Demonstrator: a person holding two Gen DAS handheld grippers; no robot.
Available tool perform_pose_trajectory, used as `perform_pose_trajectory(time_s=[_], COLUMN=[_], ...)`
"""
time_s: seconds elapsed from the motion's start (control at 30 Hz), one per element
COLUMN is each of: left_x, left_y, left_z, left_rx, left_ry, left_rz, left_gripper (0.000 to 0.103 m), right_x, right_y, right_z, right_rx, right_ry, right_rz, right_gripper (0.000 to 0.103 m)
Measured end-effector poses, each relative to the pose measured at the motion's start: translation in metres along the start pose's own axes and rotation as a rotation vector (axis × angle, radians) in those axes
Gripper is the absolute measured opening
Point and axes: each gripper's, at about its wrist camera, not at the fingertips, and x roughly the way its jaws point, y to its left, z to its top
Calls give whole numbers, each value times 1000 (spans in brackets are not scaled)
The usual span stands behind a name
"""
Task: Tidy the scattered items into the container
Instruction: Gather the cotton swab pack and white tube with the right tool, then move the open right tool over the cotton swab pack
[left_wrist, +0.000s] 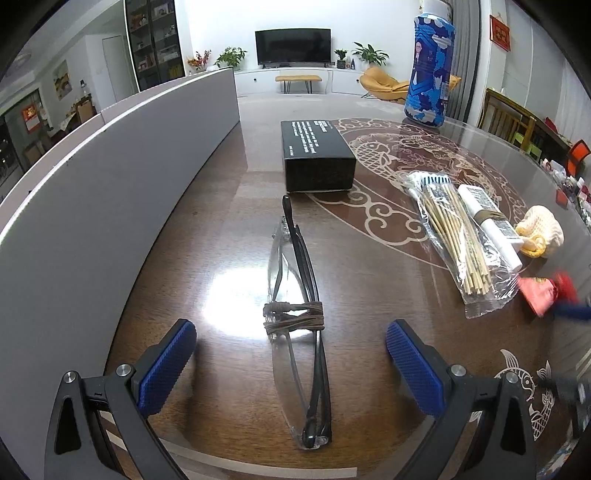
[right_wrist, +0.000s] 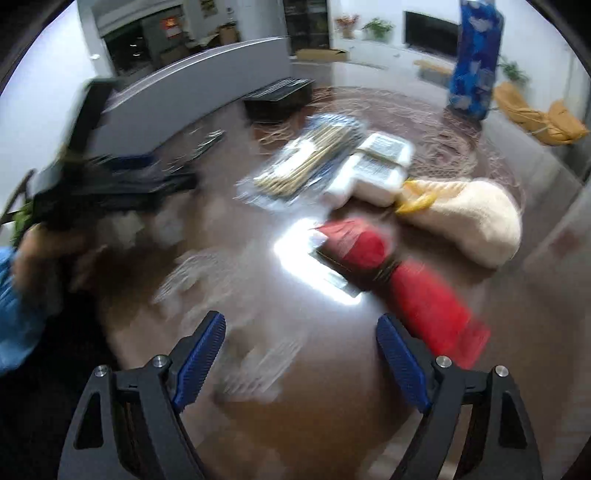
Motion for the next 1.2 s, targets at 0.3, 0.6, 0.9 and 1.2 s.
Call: perform_pose_trajectory(time_s=[0.3,0.6,0.9,1.2], left_x=[4,12,21,20], left_y=[0,-8,-18,-17], left_z=[1,12,25,24], left_rx=[-9,15,60,83], left_ry=[13,47,61,58], left_rz=[-28,-43,-74,-101], left_gripper=[103,103,103,103], right_x=[28,30,30,30], right_y=[-51,-52,-52,-52], right_z=[39,40,40,39], right_rx=[111,108,107,107], right_ry=[-66,-69,-70,-70], right_rz=[-112,-114,-113,-113], right_gripper=[103,103,103,103])
